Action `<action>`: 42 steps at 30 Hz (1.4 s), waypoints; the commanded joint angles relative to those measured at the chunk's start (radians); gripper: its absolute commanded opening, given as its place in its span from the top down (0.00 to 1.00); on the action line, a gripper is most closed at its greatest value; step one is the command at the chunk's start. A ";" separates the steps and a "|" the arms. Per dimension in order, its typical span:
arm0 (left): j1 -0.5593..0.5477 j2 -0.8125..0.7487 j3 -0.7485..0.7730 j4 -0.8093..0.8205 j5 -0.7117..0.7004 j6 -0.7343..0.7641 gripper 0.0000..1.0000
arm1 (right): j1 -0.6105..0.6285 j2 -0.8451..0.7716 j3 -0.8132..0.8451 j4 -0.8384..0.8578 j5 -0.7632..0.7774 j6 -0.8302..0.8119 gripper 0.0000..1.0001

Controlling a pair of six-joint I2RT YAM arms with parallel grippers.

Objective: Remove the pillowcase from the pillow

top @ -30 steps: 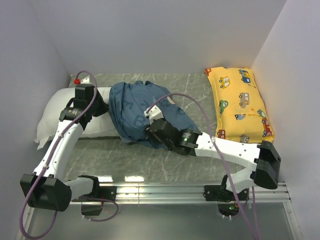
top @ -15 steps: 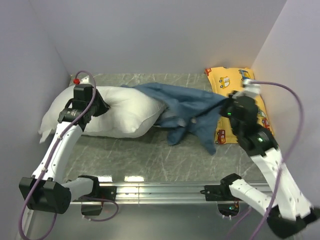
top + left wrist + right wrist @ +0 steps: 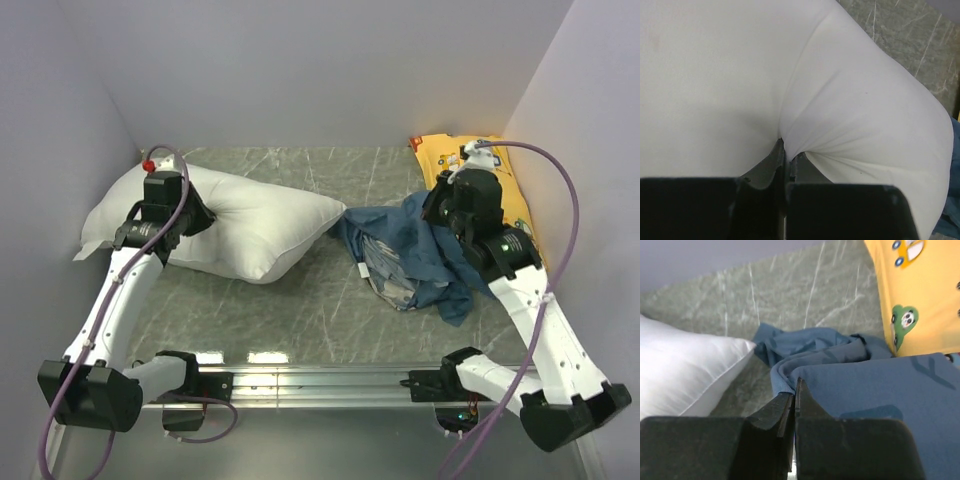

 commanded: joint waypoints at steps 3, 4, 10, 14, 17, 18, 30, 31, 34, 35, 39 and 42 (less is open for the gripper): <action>0.015 -0.089 -0.031 0.098 0.014 -0.040 0.99 | 0.009 0.087 0.128 0.077 -0.076 0.012 1.00; 0.013 -0.079 -0.044 0.105 0.014 -0.050 1.00 | 0.017 0.107 0.135 0.103 -0.093 0.017 1.00; 0.011 -0.060 -0.095 0.142 0.049 -0.068 1.00 | 0.086 0.270 0.148 0.227 -0.157 0.038 1.00; -0.004 -0.086 -0.141 0.155 0.063 -0.071 0.99 | 0.075 0.338 0.053 0.225 -0.101 0.093 1.00; -0.015 -0.126 -0.172 0.156 0.064 -0.062 0.92 | 0.055 0.304 -0.144 0.307 -0.069 0.133 0.91; -0.019 -0.138 -0.175 0.155 0.061 -0.060 0.90 | 0.044 0.287 -0.197 0.330 -0.070 0.144 0.86; -0.420 -0.283 -0.121 0.063 -0.191 -0.099 0.48 | 0.024 0.035 -0.342 0.283 -0.162 0.109 0.04; -0.458 -0.287 -0.108 0.047 -0.237 -0.105 0.49 | 0.024 0.019 -0.311 0.264 -0.162 0.092 0.04; -0.579 -0.310 -0.103 0.009 -0.349 -0.132 0.44 | 0.026 -0.064 -0.303 0.223 -0.152 0.069 0.03; -0.597 -0.319 -0.104 0.003 -0.362 -0.136 0.43 | 0.024 -0.110 -0.308 0.210 -0.144 0.063 0.02; -0.624 -0.379 -0.149 -0.011 -0.383 -0.137 0.41 | 0.024 -0.245 -0.370 0.204 -0.152 0.057 0.02; -0.625 -0.428 -0.184 -0.007 -0.362 -0.139 0.39 | 0.024 -0.331 -0.417 0.183 -0.188 0.063 0.01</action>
